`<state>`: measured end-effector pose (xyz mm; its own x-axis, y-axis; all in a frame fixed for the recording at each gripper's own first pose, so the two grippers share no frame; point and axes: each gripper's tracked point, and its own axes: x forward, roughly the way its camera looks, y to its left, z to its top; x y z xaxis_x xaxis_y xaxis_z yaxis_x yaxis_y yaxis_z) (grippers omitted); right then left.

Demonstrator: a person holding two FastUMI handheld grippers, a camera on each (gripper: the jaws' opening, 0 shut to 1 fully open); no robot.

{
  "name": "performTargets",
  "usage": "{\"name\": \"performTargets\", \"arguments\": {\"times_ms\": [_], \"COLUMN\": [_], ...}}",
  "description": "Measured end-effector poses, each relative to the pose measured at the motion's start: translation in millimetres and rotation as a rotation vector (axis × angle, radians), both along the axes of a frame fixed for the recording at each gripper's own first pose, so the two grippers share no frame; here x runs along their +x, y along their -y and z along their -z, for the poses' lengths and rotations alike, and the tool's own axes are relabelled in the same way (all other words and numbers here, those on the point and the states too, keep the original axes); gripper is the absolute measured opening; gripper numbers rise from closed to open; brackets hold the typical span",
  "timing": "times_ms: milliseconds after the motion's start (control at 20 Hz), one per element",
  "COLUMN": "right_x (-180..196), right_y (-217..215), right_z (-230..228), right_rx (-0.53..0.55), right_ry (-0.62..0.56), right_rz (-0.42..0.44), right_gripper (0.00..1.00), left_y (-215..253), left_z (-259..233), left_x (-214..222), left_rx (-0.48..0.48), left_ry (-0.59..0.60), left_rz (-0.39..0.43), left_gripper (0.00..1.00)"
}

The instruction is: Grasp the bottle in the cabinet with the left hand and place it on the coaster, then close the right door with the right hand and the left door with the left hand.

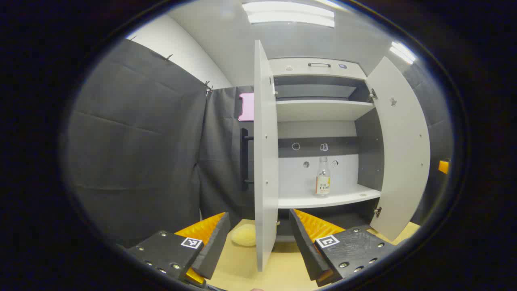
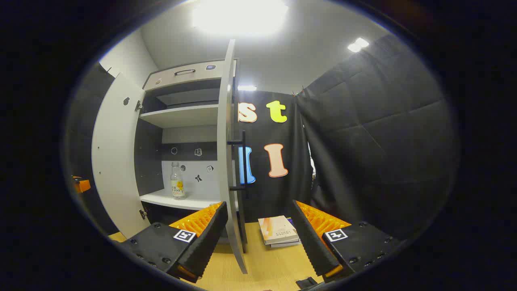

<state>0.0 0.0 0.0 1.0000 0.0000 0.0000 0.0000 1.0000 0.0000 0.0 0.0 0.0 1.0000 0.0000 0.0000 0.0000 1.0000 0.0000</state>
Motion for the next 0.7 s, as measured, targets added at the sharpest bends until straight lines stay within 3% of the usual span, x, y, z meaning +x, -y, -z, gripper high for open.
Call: {"name": "performTargets", "arguments": {"times_ms": [700], "right_x": [7], "right_y": [15], "right_z": [3], "right_rx": [-0.012], "right_ry": [0.002], "right_rz": [-0.032], "right_gripper": [1.0], "left_y": [30], "left_z": [-4], "left_x": [-5], "left_rx": [0.044], "left_ry": [0.007], "left_rz": [-0.002], "left_gripper": [0.86]}}
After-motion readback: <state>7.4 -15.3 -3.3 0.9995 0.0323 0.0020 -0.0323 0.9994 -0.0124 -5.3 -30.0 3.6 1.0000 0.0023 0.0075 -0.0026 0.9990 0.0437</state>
